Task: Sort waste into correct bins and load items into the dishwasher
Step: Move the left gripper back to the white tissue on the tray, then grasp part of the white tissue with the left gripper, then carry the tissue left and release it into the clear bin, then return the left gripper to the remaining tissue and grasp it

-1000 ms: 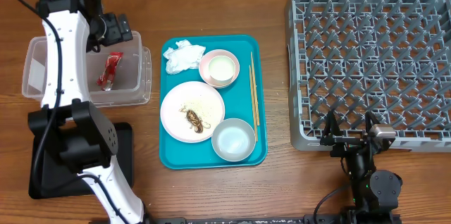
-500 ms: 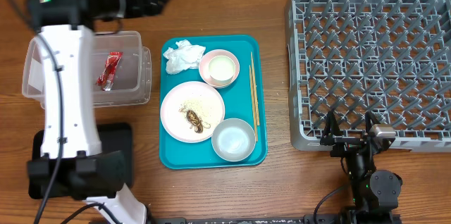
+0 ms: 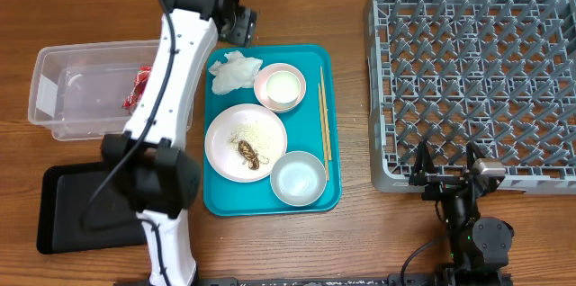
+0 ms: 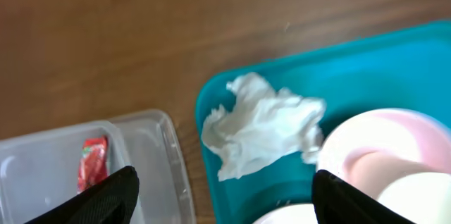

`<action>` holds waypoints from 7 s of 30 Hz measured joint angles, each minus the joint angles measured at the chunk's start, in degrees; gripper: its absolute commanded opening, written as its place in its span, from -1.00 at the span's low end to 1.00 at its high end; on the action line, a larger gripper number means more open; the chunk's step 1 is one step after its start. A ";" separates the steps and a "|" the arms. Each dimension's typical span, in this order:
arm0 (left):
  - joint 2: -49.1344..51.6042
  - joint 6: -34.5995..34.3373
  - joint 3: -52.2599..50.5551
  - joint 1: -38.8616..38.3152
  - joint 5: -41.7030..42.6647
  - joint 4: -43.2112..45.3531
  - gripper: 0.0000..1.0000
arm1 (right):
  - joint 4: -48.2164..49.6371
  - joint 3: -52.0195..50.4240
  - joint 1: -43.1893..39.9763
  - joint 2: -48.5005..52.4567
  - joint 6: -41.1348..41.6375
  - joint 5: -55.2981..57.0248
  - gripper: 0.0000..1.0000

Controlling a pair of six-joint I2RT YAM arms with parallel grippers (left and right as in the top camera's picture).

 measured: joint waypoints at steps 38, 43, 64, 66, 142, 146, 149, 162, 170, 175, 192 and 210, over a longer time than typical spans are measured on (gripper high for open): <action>13.09 2.78 -0.63 3.80 11.89 1.16 0.51 | 0.04 0.00 0.00 0.00 0.02 0.00 1.00; 13.09 3.06 -1.81 3.80 11.93 2.23 0.53 | 0.04 0.00 0.00 0.00 0.02 0.02 1.00; 13.09 3.17 -10.69 3.80 11.85 6.54 0.25 | 0.07 0.00 0.00 0.00 0.00 0.02 1.00; 13.09 3.10 -10.73 3.80 11.82 6.97 -0.17 | 0.02 0.00 0.00 0.00 0.02 0.00 1.00; 9.31 -14.73 24.83 18.80 36.68 -20.65 0.11 | 0.02 0.00 0.00 0.00 0.02 0.00 1.00; 9.31 -17.68 24.83 11.32 30.53 -16.50 0.34 | 0.04 0.00 0.00 0.00 0.00 0.00 1.00; 9.31 -21.05 24.83 5.46 22.18 -14.25 0.37 | 0.04 0.00 0.00 0.00 0.00 0.00 1.00; 10.19 -34.03 24.85 1.33 4.92 -11.96 0.22 | 0.00 0.00 0.00 0.00 0.00 0.00 1.00; 18.10 -35.47 24.85 1.49 9.20 -11.06 0.15 | 0.00 0.00 0.00 0.00 0.02 0.00 1.00; 23.76 -36.11 24.85 1.49 12.57 -11.39 0.10 | 0.04 0.00 0.00 0.00 0.02 -0.02 0.99; 30.60 -37.59 24.83 1.46 12.39 -14.05 0.03 | 0.02 0.00 0.00 0.00 0.02 0.00 1.00; 32.04 -37.97 25.33 1.62 10.99 -18.08 -0.92 | 0.04 0.00 0.00 0.00 0.00 -0.02 1.00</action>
